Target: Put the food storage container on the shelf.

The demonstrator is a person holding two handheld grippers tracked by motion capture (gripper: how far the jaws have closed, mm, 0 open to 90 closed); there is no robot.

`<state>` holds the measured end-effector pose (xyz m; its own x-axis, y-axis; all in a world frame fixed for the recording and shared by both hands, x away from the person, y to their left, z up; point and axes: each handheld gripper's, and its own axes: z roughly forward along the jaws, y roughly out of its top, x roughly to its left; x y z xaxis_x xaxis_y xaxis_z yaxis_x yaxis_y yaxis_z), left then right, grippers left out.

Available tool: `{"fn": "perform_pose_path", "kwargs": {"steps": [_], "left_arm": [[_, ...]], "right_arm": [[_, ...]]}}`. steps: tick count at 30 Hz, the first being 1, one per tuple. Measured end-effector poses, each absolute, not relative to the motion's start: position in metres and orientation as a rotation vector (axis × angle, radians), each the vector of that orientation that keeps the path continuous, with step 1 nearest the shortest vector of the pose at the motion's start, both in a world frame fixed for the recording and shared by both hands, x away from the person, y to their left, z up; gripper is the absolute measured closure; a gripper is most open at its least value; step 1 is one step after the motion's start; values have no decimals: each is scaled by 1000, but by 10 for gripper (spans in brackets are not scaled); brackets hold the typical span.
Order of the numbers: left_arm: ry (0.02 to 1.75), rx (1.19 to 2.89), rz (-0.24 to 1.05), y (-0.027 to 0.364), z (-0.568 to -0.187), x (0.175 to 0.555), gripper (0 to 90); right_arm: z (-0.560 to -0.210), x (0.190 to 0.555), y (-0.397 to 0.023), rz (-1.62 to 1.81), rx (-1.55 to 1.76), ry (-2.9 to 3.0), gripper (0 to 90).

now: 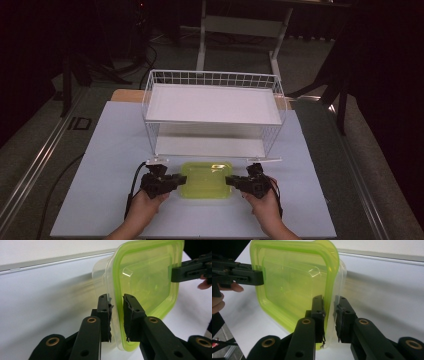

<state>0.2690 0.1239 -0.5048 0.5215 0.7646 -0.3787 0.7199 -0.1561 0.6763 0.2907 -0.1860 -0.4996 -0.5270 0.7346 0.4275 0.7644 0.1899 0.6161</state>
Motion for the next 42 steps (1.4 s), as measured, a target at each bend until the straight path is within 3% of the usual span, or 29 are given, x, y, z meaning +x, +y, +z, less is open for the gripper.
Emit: {"fn": "perform_pose_path", "kwargs": {"steps": [17,42], "left_arm": [[1181,1769,164,119,-472,311,796],[1195,1692,234,113,-514,352,749]], "right_arm": [[-465,323,-191,-1444,-1572,-2382,797],[-495,370,-181,-1413,-1722,-2403,774]]}}
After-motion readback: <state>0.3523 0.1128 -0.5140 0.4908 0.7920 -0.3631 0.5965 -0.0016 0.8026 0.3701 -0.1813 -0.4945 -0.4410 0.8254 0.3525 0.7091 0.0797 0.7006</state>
